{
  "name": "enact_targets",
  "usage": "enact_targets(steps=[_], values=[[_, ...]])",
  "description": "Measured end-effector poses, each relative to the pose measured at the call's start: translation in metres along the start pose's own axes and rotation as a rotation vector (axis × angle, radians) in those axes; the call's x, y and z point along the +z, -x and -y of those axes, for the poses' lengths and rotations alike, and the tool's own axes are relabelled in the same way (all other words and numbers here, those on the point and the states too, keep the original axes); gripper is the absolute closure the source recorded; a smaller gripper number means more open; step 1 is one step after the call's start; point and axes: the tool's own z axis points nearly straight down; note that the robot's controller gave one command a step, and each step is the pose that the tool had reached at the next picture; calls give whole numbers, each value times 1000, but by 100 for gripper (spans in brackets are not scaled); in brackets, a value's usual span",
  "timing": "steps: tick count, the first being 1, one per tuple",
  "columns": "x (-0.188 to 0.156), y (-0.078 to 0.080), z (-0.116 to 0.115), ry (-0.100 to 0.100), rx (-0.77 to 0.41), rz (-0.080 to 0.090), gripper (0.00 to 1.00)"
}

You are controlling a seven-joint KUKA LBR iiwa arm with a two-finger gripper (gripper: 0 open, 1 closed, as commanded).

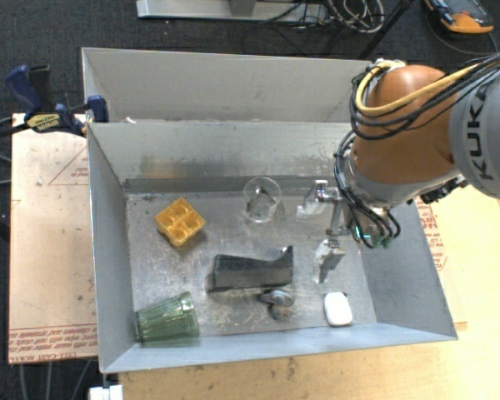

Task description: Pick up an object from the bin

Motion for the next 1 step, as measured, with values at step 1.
enact_targets(steps=[1], values=[[-3, 1, 0, 0, 0, 7, 0]])
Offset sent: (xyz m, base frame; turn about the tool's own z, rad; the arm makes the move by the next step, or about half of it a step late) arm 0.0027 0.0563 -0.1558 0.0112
